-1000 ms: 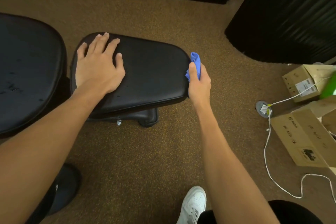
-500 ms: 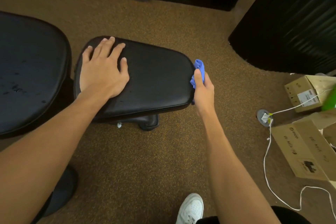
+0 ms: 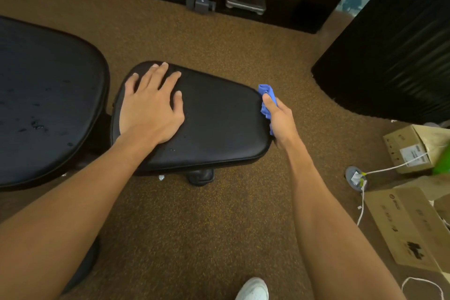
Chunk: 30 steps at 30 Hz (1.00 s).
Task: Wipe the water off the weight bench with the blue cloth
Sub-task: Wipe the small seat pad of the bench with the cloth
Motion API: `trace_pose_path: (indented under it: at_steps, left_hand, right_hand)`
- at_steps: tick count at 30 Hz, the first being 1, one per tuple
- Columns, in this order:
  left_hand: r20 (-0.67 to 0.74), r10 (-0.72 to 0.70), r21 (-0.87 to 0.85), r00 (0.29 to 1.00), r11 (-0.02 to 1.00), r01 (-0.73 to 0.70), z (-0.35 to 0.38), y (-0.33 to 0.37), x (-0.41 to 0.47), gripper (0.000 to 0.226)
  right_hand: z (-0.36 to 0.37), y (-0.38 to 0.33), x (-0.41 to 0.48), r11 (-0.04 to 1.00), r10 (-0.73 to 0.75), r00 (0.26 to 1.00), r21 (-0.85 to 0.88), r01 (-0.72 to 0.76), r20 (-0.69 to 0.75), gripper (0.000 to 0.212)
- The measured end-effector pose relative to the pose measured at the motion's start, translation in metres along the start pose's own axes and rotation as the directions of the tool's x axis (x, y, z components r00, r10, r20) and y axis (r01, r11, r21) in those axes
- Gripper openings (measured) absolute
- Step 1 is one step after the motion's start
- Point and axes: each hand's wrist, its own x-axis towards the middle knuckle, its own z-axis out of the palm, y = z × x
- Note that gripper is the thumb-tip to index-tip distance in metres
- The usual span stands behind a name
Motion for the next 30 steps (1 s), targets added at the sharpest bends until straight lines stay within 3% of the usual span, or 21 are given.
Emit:
trace_pose_path:
  at_steps: [4, 7, 10, 11, 15, 19, 22, 24, 28, 30]
  left_hand:
    - [0.013, -0.008, -0.007, 1.000, 1.000, 0.008, -0.001, 0.001, 0.001, 0.055]
    - [0.019, -0.010, 0.000, 1.000, 1.000, 0.010, 0.000, 0.000, 0.003, 0.057]
    - [0.023, -0.011, 0.003, 1.000, 1.000, 0.011, 0.000, -0.001, 0.003, 0.058]
    - [0.022, -0.012, 0.003, 1.000, 1.000, 0.012, 0.000, 0.000, 0.003, 0.058]
    - [0.016, -0.017, 0.005, 1.000, 1.000, 0.017, 0.000, 0.000, 0.002, 0.059]
    - [0.013, -0.023, 0.004, 1.000, 1.000, 0.023, 0.000, 0.000, 0.002, 0.058]
    - [0.022, -0.025, 0.003, 0.999, 1.000, 0.025, 0.000, 0.000, 0.002, 0.059]
    - [0.030, -0.029, -0.004, 0.999, 1.000, 0.029, 0.001, 0.001, 0.003, 0.059]
    - [0.028, -0.035, -0.019, 0.999, 0.999, 0.035, 0.002, 0.000, 0.003, 0.060]
    - [0.028, -0.037, -0.024, 0.999, 0.999, 0.037, 0.003, -0.001, 0.003, 0.059]
  right_hand:
    - [0.004, -0.018, 0.041, 0.984, 0.108, 0.991, -0.150, -0.096, 0.074, 0.043]
    - [0.013, -0.033, 0.077, 0.934, 0.183, 0.974, -0.334, -0.129, 0.136, 0.061]
    - [0.027, -0.053, 0.089, 0.859, 0.169, 0.972, -0.508, -0.064, 0.162, 0.090]
    - [0.033, -0.064, 0.085, 0.845, 0.145, 0.971, -0.534, -0.022, 0.189, 0.089]
    - [0.037, -0.075, 0.073, 0.846, 0.019, 0.959, -0.516, 0.135, 0.283, 0.056]
    - [0.017, -0.060, 0.074, 0.921, 0.009, 0.933, -0.366, 0.131, 0.358, 0.041]
    - [0.029, -0.073, 0.088, 0.861, 0.159, 0.930, -0.507, 0.034, 0.332, 0.056]
    - [0.053, -0.089, 0.092, 0.829, 0.215, 0.910, -0.559, 0.021, 0.353, 0.048]
    - [0.096, -0.107, 0.094, 0.767, 0.148, 0.898, -0.621, 0.160, 0.414, 0.045]
    - [0.096, -0.104, 0.091, 0.829, 0.069, 0.890, -0.522, 0.201, 0.452, 0.044]
